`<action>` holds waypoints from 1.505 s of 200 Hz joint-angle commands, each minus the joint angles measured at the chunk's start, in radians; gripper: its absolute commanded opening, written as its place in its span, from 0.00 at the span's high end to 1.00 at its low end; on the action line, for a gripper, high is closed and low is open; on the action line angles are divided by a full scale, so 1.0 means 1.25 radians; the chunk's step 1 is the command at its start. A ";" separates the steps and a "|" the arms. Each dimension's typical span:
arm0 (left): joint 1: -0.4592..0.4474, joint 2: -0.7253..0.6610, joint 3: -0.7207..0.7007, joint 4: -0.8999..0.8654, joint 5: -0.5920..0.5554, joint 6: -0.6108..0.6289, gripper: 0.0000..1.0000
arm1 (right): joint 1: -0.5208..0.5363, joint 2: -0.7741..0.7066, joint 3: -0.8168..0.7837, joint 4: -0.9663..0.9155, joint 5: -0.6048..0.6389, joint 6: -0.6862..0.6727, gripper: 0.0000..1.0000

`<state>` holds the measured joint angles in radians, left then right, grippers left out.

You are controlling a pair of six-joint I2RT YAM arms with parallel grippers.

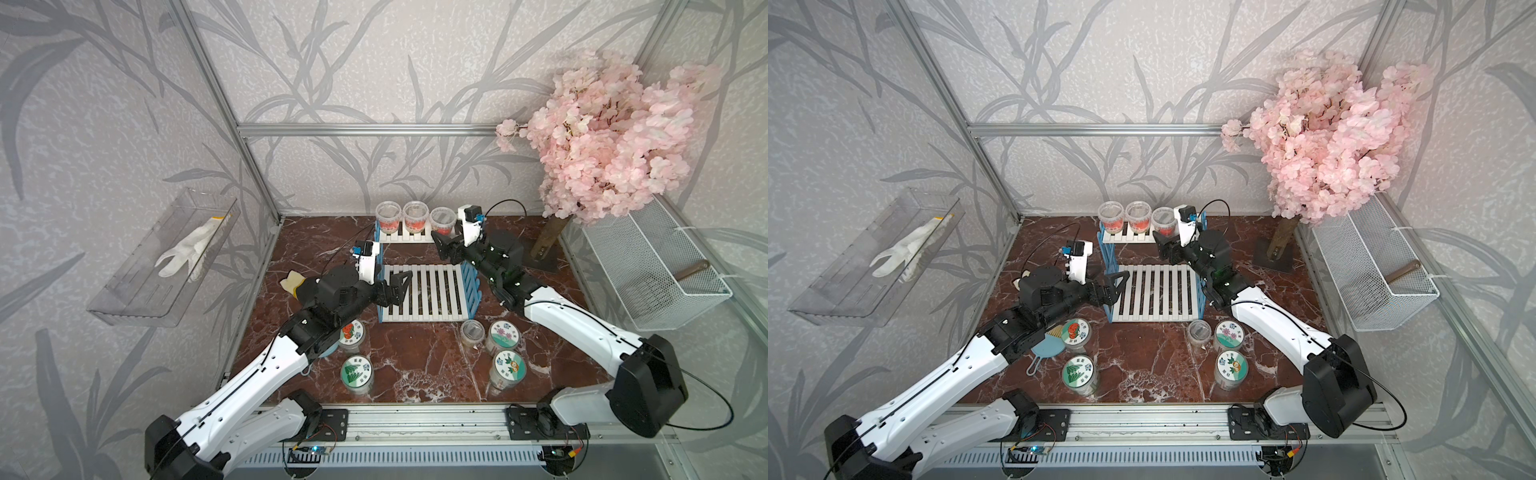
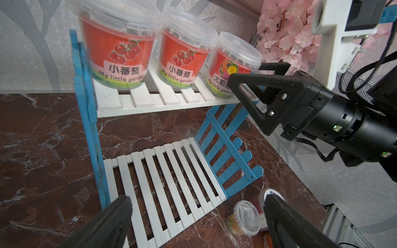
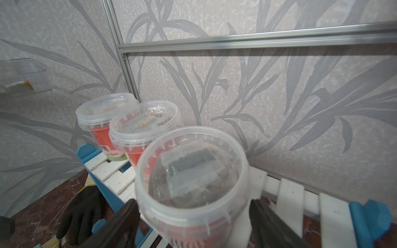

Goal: Place the seed container on the shelf
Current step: Place the seed jar on the shelf.

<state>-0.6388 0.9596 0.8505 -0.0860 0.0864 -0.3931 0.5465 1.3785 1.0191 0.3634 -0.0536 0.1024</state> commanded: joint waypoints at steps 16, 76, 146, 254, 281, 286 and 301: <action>0.005 -0.013 0.017 -0.011 0.015 0.013 0.00 | -0.004 -0.050 0.032 -0.099 -0.021 -0.019 0.12; 0.005 -0.010 0.019 -0.018 0.022 0.008 0.00 | -0.004 -0.096 0.070 -0.233 -0.017 -0.027 0.12; 0.005 -0.010 0.033 -0.039 0.020 0.016 0.00 | -0.004 -0.088 0.218 -0.452 -0.003 -0.020 0.08; 0.007 -0.003 0.036 -0.042 0.027 0.014 0.00 | 0.021 0.083 0.552 -0.804 0.067 -0.002 0.11; 0.006 -0.003 0.042 -0.050 0.031 0.016 0.00 | 0.028 0.131 0.621 -0.858 0.097 -0.007 0.10; 0.007 -0.003 0.043 -0.050 0.032 0.016 0.00 | 0.028 0.137 0.630 -0.861 0.093 -0.007 0.09; 0.007 -0.001 0.046 -0.043 0.039 0.018 0.00 | 0.029 0.161 0.662 -0.887 0.082 -0.004 0.09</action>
<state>-0.6380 0.9596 0.8661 -0.1474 0.1135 -0.3923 0.5755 1.5471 1.7824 -0.6502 0.0292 0.0933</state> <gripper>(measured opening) 0.999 0.911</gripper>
